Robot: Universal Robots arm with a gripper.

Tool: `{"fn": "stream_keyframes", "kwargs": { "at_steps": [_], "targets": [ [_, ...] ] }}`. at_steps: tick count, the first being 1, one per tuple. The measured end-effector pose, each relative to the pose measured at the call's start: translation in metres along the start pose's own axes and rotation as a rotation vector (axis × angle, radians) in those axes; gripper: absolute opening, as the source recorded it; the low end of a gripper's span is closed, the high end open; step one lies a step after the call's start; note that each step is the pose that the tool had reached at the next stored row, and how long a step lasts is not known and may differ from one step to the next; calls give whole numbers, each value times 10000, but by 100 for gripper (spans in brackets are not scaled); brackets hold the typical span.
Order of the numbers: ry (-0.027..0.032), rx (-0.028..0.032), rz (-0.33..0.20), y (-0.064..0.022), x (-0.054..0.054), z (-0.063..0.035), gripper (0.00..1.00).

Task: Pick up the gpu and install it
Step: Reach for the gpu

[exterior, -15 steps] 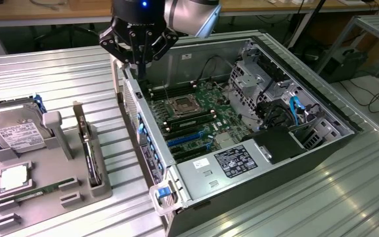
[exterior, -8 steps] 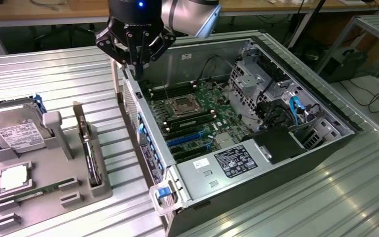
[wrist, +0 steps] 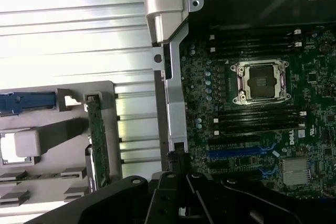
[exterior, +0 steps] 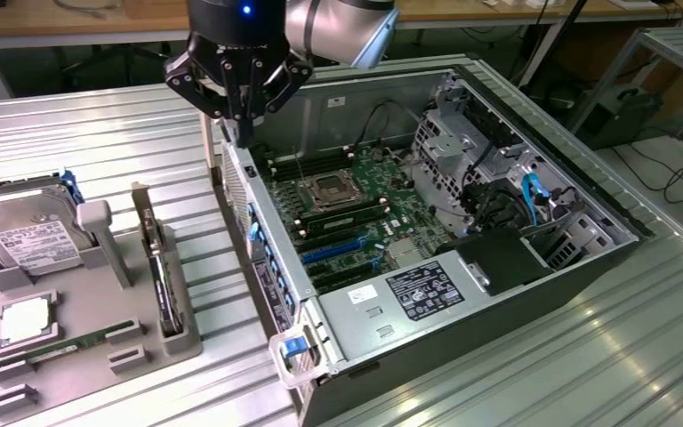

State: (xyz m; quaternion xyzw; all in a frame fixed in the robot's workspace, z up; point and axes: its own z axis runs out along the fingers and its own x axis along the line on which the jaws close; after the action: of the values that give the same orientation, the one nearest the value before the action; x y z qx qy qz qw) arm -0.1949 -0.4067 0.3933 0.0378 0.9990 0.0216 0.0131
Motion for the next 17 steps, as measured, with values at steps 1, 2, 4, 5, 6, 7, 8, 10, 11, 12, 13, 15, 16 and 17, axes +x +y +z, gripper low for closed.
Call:
{"fn": "stream_keyframes", "kwargs": {
  "at_steps": [1,2,4,5,6,7,8,10,11,12,13,15,16,17],
  "targets": [
    [0,0,1,-7,6,0,11],
    [0,0,1,-14,13,-1,11],
    [0,0,1,-24,25,-2,11],
    [0,0,0,-28,30,-2,11],
    [0,-1,0,-33,35,-2,11],
    [0,0,0,-37,40,-2,11],
    [0,0,1,-44,50,-3,11],
    [0,0,1,-53,65,-4,11],
    [0,0,1,-55,69,-4,11],
    [0,0,1,-57,75,-4,11],
    [0,0,1,-61,81,-5,11],
    [0,0,1,-67,94,-5,11],
    [0,0,1,-70,102,-6,11],
    [0,0,1,-73,110,-6,11]
  ]
}}
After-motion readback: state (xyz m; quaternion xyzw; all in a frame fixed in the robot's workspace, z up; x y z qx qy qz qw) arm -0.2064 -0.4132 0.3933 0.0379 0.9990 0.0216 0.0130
